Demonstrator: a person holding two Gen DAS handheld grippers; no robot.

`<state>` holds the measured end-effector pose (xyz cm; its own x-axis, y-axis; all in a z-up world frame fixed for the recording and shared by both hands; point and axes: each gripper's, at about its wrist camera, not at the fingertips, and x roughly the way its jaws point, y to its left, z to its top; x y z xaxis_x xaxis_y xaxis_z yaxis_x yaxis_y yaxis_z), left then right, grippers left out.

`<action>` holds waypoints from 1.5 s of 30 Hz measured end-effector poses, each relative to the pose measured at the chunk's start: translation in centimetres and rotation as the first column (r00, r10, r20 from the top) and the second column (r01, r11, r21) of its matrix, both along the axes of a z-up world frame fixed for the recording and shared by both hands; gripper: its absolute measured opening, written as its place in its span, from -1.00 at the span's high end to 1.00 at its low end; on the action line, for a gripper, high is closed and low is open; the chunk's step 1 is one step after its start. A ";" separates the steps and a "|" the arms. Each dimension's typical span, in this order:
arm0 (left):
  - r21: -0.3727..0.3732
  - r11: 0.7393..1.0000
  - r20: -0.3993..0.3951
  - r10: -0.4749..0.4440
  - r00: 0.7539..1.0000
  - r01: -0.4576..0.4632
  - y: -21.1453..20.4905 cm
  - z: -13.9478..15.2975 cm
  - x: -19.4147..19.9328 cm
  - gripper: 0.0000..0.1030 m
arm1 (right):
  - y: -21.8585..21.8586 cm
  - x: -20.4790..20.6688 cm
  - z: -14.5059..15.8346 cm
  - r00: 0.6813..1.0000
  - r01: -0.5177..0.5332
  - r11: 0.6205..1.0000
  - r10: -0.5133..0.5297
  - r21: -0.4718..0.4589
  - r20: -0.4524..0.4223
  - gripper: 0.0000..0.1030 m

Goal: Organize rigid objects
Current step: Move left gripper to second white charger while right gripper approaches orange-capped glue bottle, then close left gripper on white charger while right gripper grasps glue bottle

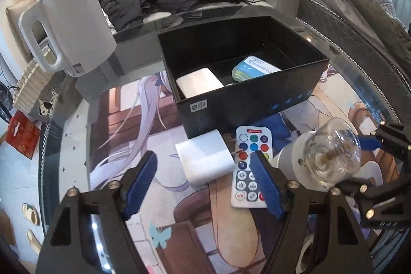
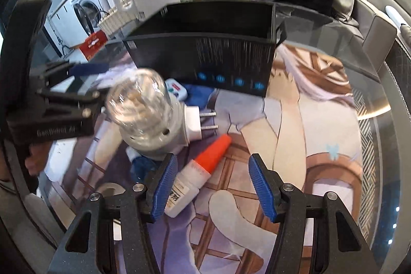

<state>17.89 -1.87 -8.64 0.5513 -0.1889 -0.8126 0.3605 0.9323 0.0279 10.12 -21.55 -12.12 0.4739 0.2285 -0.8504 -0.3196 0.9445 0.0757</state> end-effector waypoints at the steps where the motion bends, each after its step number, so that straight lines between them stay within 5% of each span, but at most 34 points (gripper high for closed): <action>1: 0.001 1.000 -0.007 -0.003 1.000 0.003 -0.1 -0.1 0.2 -0.29 | 0.0 0.1 -0.4 1.000 -0.006 1.000 0.006 -0.004 -0.005 -0.14; 5: 0.004 1.000 -0.038 0.000 0.999 0.000 -0.2 -0.9 0.9 0.04 | 0.5 0.1 -0.8 1.000 -0.021 0.999 0.021 -0.036 0.013 -0.03; 8: -0.007 1.000 -0.048 0.001 0.999 -0.001 -0.1 -0.9 0.8 0.09 | 0.5 0.0 -0.9 0.999 -0.033 0.998 0.034 -0.057 0.022 0.10; 12: -0.009 1.000 -0.058 0.002 0.998 -0.003 0.0 -0.8 0.1 0.20 | 0.0 -0.3 -0.8 0.998 -0.043 0.996 0.046 -0.074 0.031 0.60; 27: -0.051 0.998 -0.137 0.022 0.990 -0.029 1.1 -0.5 -8.2 0.21 | -2.0 -2.7 0.1 0.997 -0.065 0.997 0.067 -0.044 0.032 0.60; 34: -0.050 0.998 -0.131 0.028 0.991 -0.035 0.7 -0.7 -7.5 0.03 | -1.3 -3.2 -0.2 0.995 -0.091 0.994 0.092 -0.061 0.023 0.59; 45: -0.053 0.997 -0.051 0.049 0.998 -0.052 0.8 1.1 -7.7 0.23 | -1.8 -3.4 -0.4 0.994 -0.100 0.993 0.102 -0.063 0.035 0.60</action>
